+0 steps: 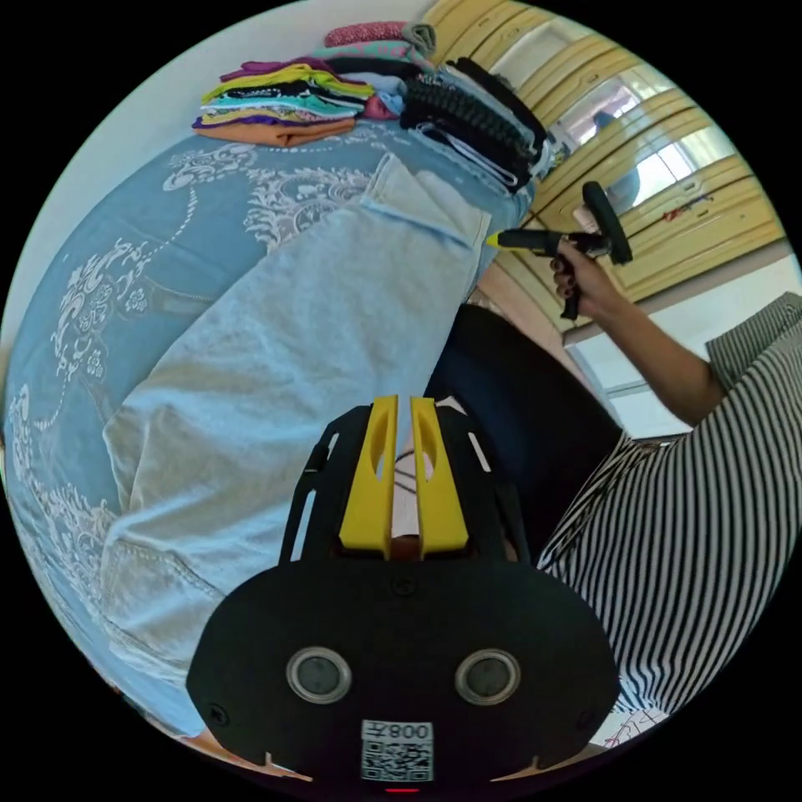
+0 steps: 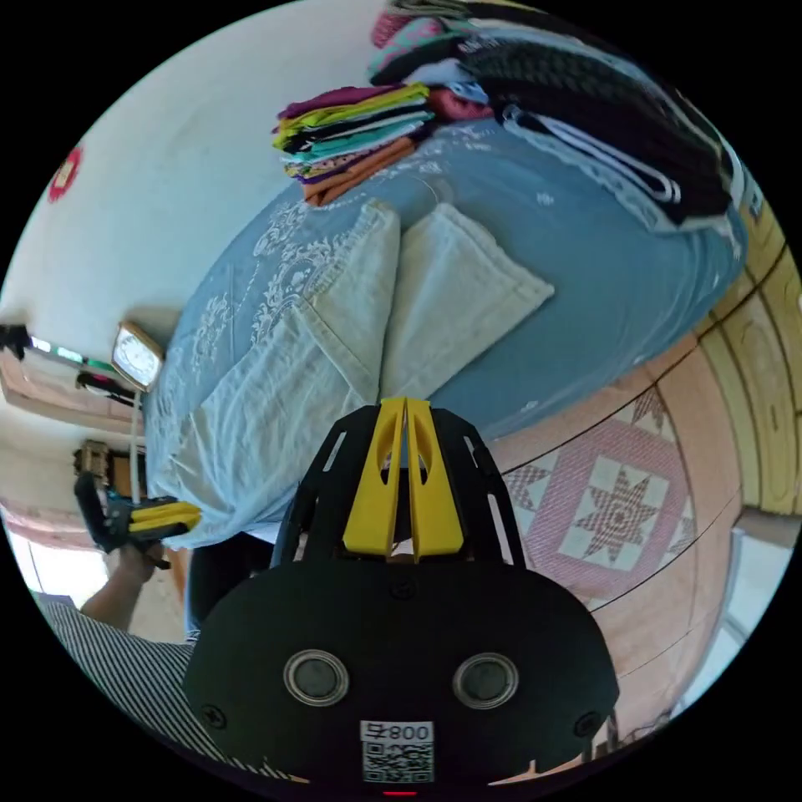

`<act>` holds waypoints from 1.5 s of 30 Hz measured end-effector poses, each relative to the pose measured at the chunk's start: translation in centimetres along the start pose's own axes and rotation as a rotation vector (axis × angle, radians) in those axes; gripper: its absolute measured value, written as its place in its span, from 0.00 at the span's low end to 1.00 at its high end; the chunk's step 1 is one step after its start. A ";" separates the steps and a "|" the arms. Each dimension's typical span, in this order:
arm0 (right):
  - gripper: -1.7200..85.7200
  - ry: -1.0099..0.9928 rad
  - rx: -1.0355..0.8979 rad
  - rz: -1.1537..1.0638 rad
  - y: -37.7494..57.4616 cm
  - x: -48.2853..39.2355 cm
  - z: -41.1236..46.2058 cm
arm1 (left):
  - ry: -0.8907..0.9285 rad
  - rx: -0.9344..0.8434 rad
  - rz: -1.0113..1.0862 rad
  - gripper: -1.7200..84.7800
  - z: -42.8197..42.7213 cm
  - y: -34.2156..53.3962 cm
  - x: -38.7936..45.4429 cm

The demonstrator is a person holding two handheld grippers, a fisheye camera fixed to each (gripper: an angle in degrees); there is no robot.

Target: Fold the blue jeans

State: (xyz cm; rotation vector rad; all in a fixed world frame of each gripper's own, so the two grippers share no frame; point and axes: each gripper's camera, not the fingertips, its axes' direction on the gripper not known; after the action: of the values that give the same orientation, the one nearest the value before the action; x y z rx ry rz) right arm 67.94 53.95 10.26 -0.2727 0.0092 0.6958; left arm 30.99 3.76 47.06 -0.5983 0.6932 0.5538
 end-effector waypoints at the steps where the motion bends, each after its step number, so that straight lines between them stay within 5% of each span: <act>1: 0.04 0.027 0.017 -0.034 -0.1 -0.8 -0.4 | 0.037 0.022 -0.008 0.07 0.4 -1.7 -0.7; 9: 0.13 0.312 0.004 -0.555 -0.2 -11.2 2.6 | 0.340 0.141 -0.194 0.10 6.4 -15.0 -7.6; 19: 0.07 0.366 0.009 -0.522 1.6 -8.9 2.6 | 0.407 0.044 -0.359 0.07 15.1 -26.4 -11.0; 32: 0.03 -0.051 0.247 -0.049 4.5 9.7 -9.1 | 0.534 0.083 0.015 0.04 16.6 -37.2 -1.6; 40: 0.02 -0.271 0.153 0.281 7.7 23.5 -6.2 | 0.437 -0.128 0.076 0.04 22.7 -40.1 2.4; 45: 0.02 -0.395 0.166 0.378 9.0 27.7 -4.8 | 0.466 -0.112 0.079 0.05 22.8 -39.5 3.0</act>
State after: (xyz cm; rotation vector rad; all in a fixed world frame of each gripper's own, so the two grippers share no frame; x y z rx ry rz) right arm 83.95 76.85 0.68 0.0323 -0.2628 1.1094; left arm 67.81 -7.85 71.52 -0.8191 1.1342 0.5334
